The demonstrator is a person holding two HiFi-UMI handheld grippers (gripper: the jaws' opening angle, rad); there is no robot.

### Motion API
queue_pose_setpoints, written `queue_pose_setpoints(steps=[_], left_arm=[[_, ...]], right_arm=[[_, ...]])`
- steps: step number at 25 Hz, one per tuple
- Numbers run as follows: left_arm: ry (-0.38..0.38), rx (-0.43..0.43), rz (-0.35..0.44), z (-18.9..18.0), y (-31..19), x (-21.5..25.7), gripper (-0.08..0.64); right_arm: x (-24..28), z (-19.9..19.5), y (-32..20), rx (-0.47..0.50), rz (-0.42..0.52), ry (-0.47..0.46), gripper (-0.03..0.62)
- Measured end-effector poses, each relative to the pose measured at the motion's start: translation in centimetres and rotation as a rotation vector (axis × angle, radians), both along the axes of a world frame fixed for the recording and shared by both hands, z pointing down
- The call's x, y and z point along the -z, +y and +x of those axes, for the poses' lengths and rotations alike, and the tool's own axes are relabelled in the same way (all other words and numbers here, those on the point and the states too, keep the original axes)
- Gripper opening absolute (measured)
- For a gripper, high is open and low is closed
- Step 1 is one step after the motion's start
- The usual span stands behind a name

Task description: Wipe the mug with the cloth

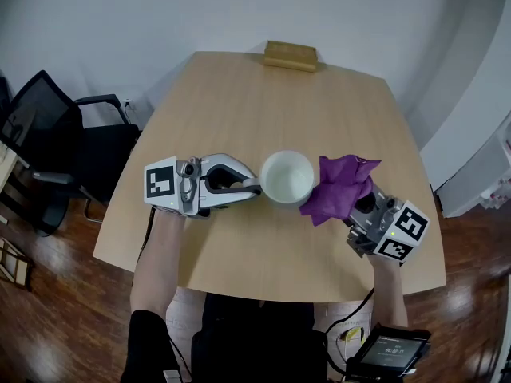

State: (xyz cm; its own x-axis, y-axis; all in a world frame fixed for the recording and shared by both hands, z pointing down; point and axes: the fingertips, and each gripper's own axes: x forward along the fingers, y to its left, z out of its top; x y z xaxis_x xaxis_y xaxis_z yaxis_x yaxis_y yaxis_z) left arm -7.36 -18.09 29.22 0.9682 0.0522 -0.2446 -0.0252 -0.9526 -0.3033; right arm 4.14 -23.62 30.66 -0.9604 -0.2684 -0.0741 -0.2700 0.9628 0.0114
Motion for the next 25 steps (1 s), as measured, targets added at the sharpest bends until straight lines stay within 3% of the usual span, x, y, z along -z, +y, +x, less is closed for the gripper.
queue_pose_setpoints(steps=[3, 6, 10, 14, 20, 23, 25], left_arm=[[-0.023, -0.017, 0.007, 0.2, 0.2, -0.1, 0.064], [-0.032, -0.032, 0.015, 0.6, 0.4, -0.1, 0.063], [-0.049, -0.053, 0.025, 0.6, 1.2, -0.5, 0.063], [-0.042, -0.076, 0.023, 0.6, 1.9, -0.4, 0.063], [-0.056, -0.072, 0.024, 0.5, 1.7, -0.6, 0.063], [-0.052, -0.077, 0.026, 0.5, 1.8, -0.6, 0.063], [-0.046, -0.090, 0.029, 0.4, 2.0, -0.5, 0.063]], right_arm=[[5.3, 1.5, 0.6, 0.033, 0.078, -0.174, 0.083], [8.0, 1.5, 2.1, 0.100, 0.169, -0.224, 0.083], [6.9, -1.0, 3.6, 0.175, 0.192, -0.175, 0.083], [5.1, -1.1, 3.4, 0.200, 0.114, -0.186, 0.081], [0.1, -1.3, 1.3, 0.161, -0.024, -0.080, 0.081], [-2.2, -1.1, 0.2, 0.097, -0.052, 0.019, 0.081], [-2.0, -0.5, -0.6, 0.051, -0.065, 0.021, 0.083]])
